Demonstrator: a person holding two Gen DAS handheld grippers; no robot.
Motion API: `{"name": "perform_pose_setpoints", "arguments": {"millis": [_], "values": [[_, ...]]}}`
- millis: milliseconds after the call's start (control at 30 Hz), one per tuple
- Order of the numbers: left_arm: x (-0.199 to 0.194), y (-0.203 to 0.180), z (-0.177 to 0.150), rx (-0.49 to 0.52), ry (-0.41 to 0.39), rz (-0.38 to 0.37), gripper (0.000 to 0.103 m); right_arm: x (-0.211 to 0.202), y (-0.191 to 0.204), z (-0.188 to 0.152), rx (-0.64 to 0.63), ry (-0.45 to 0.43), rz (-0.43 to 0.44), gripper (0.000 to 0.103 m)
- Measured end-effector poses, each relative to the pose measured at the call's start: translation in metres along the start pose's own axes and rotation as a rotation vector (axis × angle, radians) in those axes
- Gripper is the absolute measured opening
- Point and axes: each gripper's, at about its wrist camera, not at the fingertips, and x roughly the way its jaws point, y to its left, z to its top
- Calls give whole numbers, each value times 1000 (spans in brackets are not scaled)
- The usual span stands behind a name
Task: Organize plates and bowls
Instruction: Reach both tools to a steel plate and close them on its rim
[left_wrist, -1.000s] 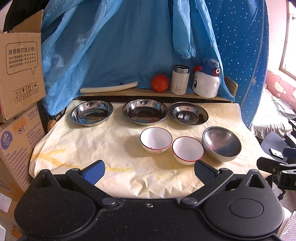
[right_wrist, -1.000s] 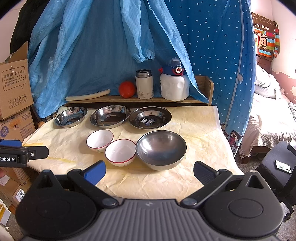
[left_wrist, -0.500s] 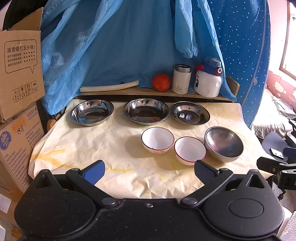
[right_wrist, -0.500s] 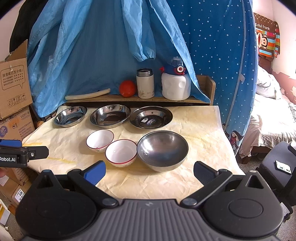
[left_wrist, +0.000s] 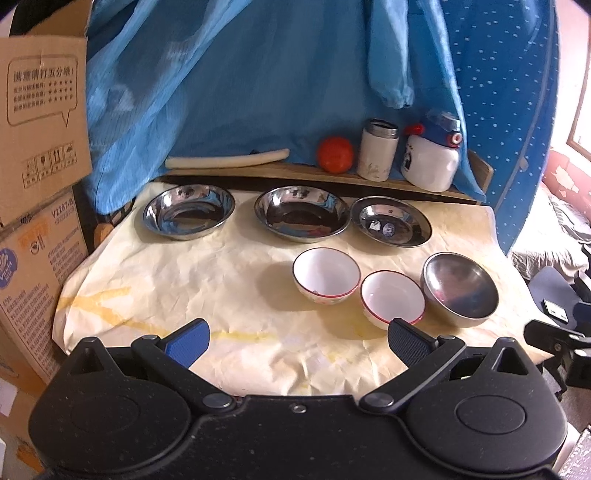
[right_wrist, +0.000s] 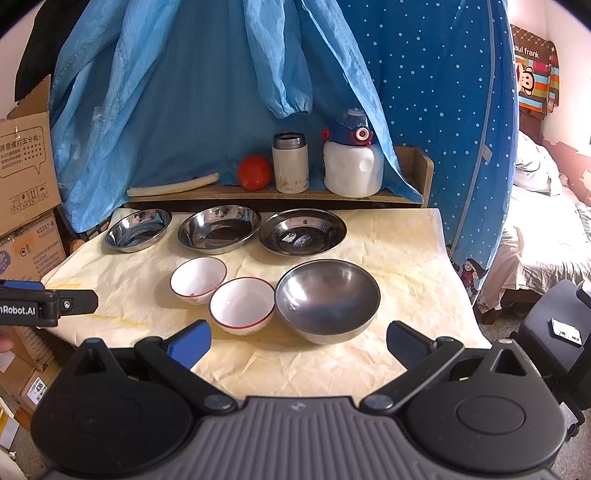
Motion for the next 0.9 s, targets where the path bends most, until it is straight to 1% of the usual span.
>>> {"name": "perform_pose_setpoints", "arguments": {"millis": [200, 367, 567, 667, 767, 900], "values": [[17, 14, 19, -52, 28, 1, 102, 6, 0, 12, -46, -8, -3, 103], [39, 18, 41, -70, 43, 35, 102, 24, -8, 33, -61, -10, 21, 103], [71, 16, 68, -105, 49, 87, 102, 69, -16, 68, -107, -1, 103, 103], [89, 17, 82, -131, 57, 117, 102, 92, -14, 89, -152, 0, 170, 103], [104, 22, 93, -165, 65, 162, 102, 119, -6, 106, -197, 17, 226, 103], [119, 42, 104, -225, 79, 236, 102, 148, 13, 128, -249, 31, 285, 103]]}}
